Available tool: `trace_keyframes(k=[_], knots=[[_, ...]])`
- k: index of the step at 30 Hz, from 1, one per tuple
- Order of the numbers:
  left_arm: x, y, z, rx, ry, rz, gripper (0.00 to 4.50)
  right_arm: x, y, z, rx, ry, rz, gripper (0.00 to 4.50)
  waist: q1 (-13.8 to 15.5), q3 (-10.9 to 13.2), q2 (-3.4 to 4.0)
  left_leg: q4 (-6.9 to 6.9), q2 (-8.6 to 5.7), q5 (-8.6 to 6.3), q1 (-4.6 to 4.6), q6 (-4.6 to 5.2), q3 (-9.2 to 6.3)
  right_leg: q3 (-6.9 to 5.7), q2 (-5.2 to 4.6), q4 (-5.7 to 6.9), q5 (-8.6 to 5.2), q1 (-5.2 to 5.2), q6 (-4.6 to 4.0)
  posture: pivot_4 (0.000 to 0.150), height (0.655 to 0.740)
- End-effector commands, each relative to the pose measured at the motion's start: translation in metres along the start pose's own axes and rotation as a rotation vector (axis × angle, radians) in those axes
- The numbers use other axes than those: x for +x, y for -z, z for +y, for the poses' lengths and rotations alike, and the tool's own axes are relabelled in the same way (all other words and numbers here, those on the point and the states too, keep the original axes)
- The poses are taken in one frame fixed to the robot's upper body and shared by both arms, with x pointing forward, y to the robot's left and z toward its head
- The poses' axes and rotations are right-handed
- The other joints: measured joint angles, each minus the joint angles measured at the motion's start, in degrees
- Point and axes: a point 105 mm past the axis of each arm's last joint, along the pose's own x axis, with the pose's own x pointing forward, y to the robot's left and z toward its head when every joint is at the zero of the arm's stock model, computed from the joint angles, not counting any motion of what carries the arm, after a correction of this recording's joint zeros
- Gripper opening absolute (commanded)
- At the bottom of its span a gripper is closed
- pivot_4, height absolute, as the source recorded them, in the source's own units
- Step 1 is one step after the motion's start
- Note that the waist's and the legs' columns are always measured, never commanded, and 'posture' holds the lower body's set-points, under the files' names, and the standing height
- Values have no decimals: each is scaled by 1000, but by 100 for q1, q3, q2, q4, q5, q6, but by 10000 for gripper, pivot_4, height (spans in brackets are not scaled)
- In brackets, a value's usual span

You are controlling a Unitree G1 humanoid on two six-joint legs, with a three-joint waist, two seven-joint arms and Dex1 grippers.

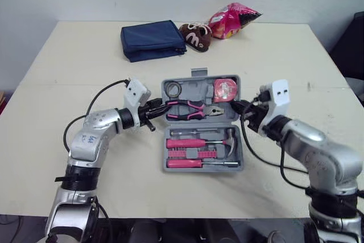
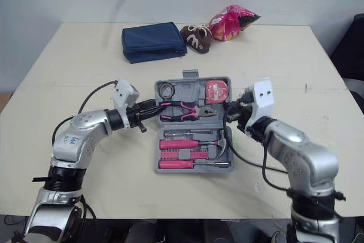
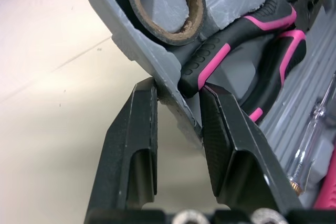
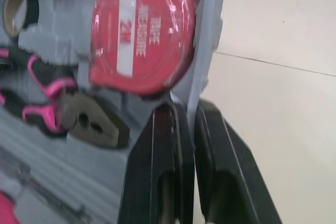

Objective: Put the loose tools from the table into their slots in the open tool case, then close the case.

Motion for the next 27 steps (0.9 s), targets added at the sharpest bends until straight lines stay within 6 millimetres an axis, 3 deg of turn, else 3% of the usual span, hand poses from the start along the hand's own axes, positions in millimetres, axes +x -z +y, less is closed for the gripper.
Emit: trace_keyframes(k=[1,7,13,16,18,21,22,25,27], knots=[[2,-16,-14,251,91,-104,6434,-4,0,12,-217,-110,-136,0,-4,0,0,2,1,0,0,0,1,-1,13,-2,3,1,4,1500,7400],[-4,-2,-27,466,138,-144,6434,-22,42,7,-461,-162,-156,0,4,0,0,19,6,-4,20,9,4,4,23,1,7,24,7,1500,7400],[-18,-2,-40,558,191,-216,6434,-36,55,8,-595,-177,-215,0,1,0,0,27,11,-6,36,11,4,6,15,11,7,37,7,1500,7400],[-28,-2,-49,628,231,-238,18984,-44,55,17,-643,-238,-241,11902,1,1,1,18,15,-8,74,7,6,8,13,3,7,72,6,1500,7400],[-35,-5,-47,656,220,-258,28460,-51,53,13,-728,-216,-253,22855,-5,1,1,-8,17,-11,129,6,4,9,14,-30,7,136,3,1500,7400],[-45,-2,-46,776,235,-226,43057,-66,53,3,-846,-188,-227,38623,0,1,1,-11,16,-11,136,6,5,15,14,-29,7,142,1,1500,7400],[-49,2,-43,786,232,-205,45000,-70,56,0,-866,-183,-204,43594,1,1,1,-13,15,-11,137,6,6,18,13,-31,7,143,1,1500,7400],[-81,38,-12,732,176,31,45000,-100,70,-19,-891,-150,-77,44486,-7,1,0,-29,12,-11,173,7,12,27,9,-44,6,174,0,1500,7400],[-101,51,3,682,141,124,45000,-116,76,-26,-855,-127,-23,44486,-19,2,-1,-46,17,-18,213,1,11,23,7,-57,-3,208,-16,1500,7400]])
